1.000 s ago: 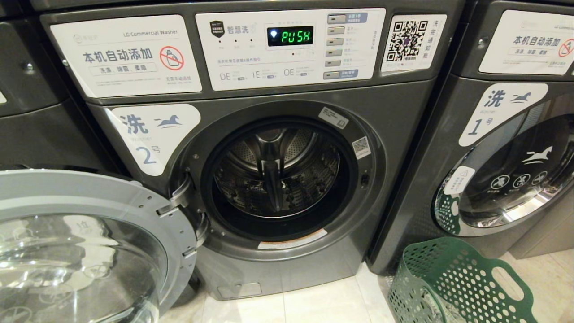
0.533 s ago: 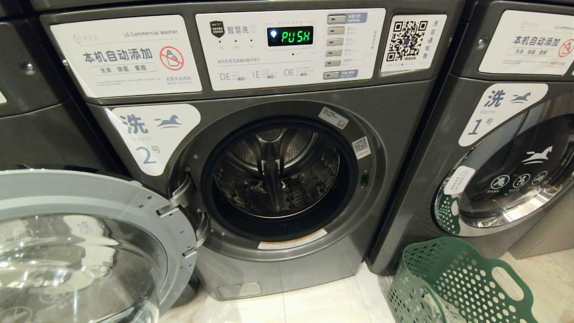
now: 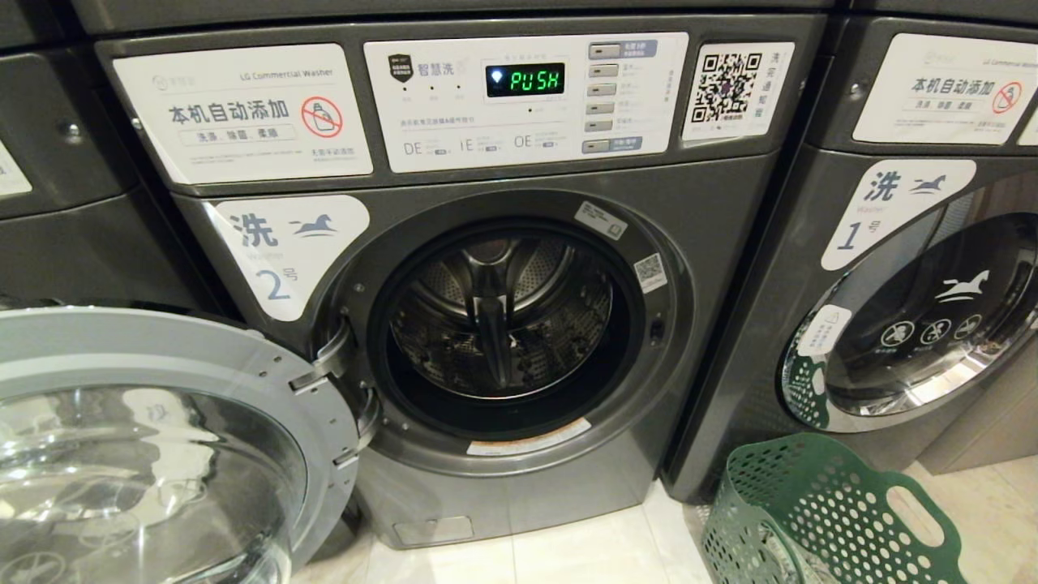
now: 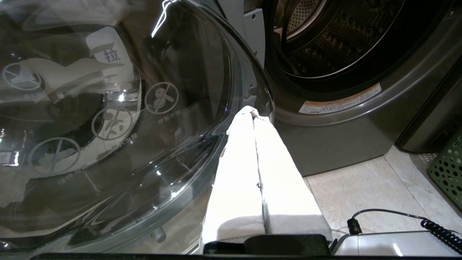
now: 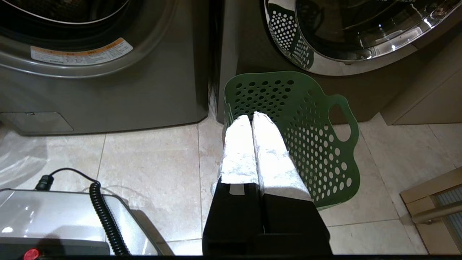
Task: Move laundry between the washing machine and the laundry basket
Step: Close the washing machine door with the left hand
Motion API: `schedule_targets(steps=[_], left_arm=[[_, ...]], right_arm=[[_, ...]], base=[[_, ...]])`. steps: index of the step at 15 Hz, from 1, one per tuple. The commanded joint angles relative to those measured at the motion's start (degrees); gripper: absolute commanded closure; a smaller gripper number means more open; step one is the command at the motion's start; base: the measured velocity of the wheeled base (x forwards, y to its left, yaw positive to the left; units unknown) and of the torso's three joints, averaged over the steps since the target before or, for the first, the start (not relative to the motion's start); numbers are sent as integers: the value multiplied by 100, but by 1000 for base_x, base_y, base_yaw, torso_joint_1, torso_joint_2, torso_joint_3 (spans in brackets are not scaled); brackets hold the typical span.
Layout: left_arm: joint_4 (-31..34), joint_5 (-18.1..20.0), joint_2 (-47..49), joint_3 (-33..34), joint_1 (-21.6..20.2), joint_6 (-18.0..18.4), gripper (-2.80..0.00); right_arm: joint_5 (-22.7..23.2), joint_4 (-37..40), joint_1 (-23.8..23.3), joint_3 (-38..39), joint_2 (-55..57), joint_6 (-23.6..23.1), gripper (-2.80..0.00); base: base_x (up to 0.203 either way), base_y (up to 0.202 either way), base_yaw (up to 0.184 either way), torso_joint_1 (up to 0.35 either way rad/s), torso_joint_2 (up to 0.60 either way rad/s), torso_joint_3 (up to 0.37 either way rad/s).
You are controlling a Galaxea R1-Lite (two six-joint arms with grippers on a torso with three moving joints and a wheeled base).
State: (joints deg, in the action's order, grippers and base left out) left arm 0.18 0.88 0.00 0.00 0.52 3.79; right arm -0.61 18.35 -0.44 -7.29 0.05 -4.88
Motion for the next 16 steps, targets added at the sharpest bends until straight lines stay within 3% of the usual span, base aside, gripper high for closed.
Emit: schedule_targets(steps=[1, 7, 16], left_arm=[[-1, 0, 9, 0, 0, -1, 0], [-1, 0, 8, 0, 0, -28, 0], [8, -9, 9, 0, 0, -19, 0]], right_arm=[[0, 11, 0, 0, 4, -5, 0], [0, 11, 0, -9, 4, -13, 0], [0, 11, 0, -9, -2, -10, 0]], base=[[0, 0, 0, 6, 7, 178], [0, 0, 0, 2, 1, 154], [-10, 0, 0, 3, 0, 4]])
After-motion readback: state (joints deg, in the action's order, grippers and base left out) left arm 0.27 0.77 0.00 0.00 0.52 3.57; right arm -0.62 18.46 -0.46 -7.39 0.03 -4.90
